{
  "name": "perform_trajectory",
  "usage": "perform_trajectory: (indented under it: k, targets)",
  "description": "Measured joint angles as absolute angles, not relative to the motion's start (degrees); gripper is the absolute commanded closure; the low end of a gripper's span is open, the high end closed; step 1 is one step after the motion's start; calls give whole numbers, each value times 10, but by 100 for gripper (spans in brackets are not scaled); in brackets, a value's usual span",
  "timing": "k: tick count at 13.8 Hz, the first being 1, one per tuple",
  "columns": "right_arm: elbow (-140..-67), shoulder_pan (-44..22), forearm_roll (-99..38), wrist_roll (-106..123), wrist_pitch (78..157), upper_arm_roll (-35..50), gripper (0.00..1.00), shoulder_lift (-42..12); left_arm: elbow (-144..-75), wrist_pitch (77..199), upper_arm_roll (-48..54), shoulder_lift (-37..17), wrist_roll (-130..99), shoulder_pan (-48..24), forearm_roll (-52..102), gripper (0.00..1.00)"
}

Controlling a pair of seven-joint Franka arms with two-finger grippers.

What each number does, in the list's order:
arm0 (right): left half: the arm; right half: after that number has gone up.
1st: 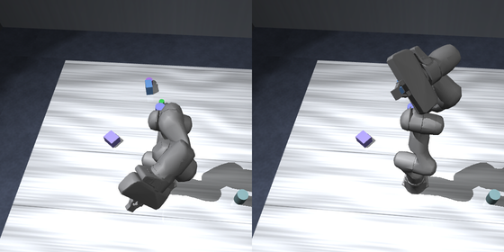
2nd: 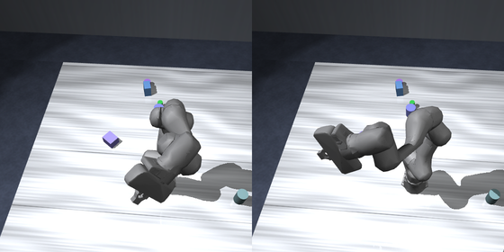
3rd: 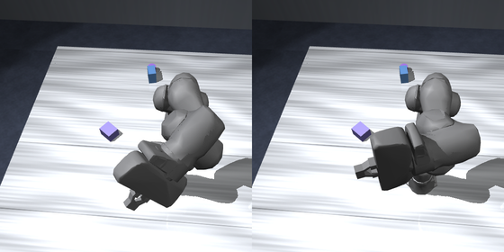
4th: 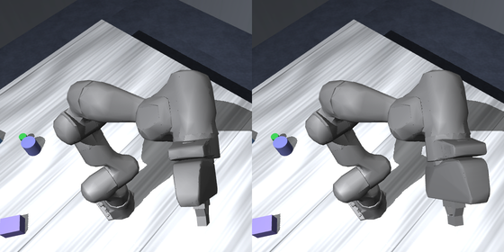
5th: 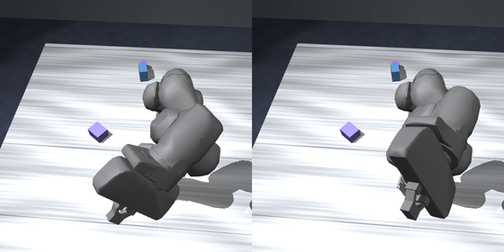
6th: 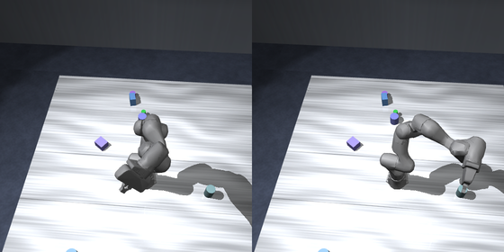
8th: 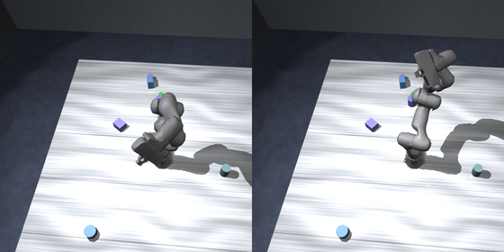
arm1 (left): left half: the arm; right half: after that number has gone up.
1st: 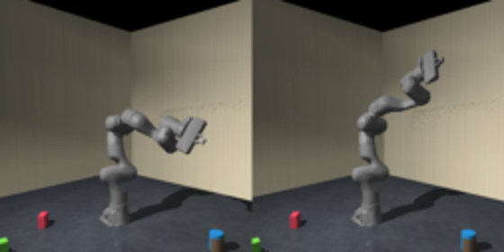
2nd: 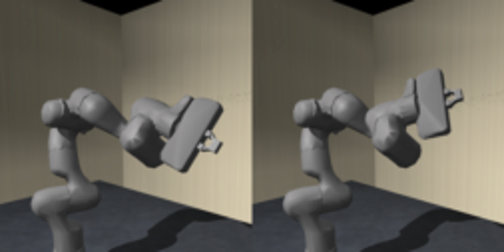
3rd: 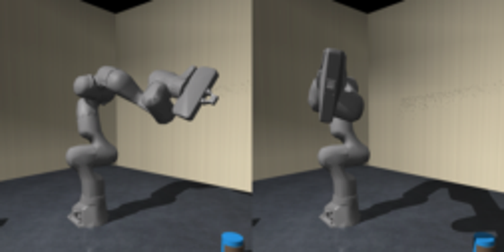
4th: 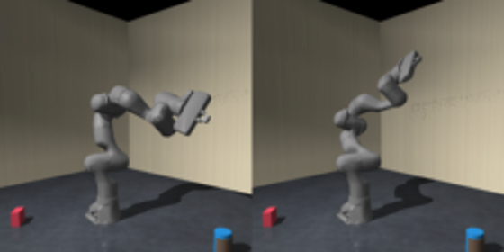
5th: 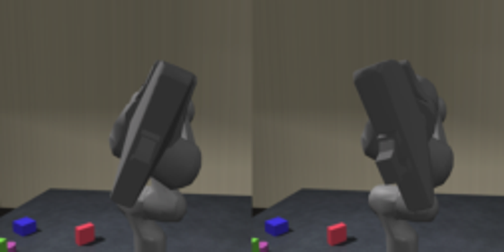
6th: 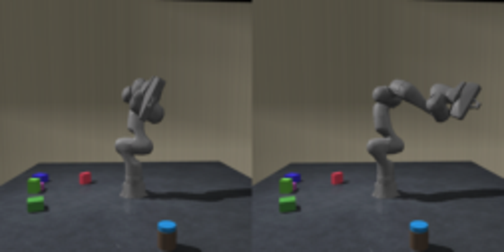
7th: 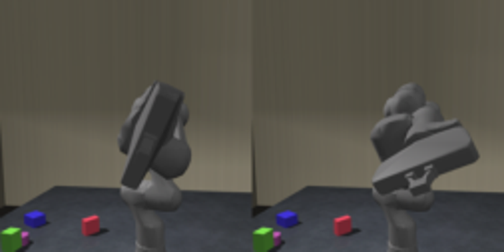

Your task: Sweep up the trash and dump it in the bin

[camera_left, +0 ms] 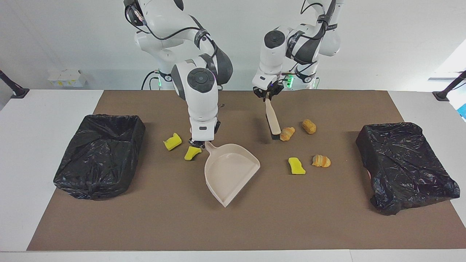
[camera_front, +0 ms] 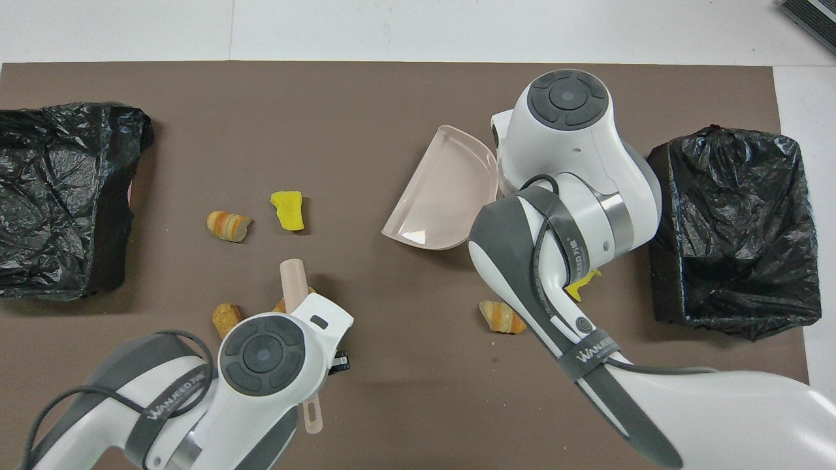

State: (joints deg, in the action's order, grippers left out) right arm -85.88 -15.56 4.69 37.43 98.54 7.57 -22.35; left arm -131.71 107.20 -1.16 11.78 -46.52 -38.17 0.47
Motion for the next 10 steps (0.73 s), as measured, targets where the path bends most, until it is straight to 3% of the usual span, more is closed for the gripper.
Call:
perform_trajectory:
  k: [6, 10]
  targets:
    - [-913, -151, 67, 598, 978, 78, 100, -191, -1327, 1028, -12, 121, -466, -258, -56, 100]
    - [-973, -176, 85, 616, 1059, 79, 100, -167, -1368, 1027, -12, 140, -487, -233, -56, 100]
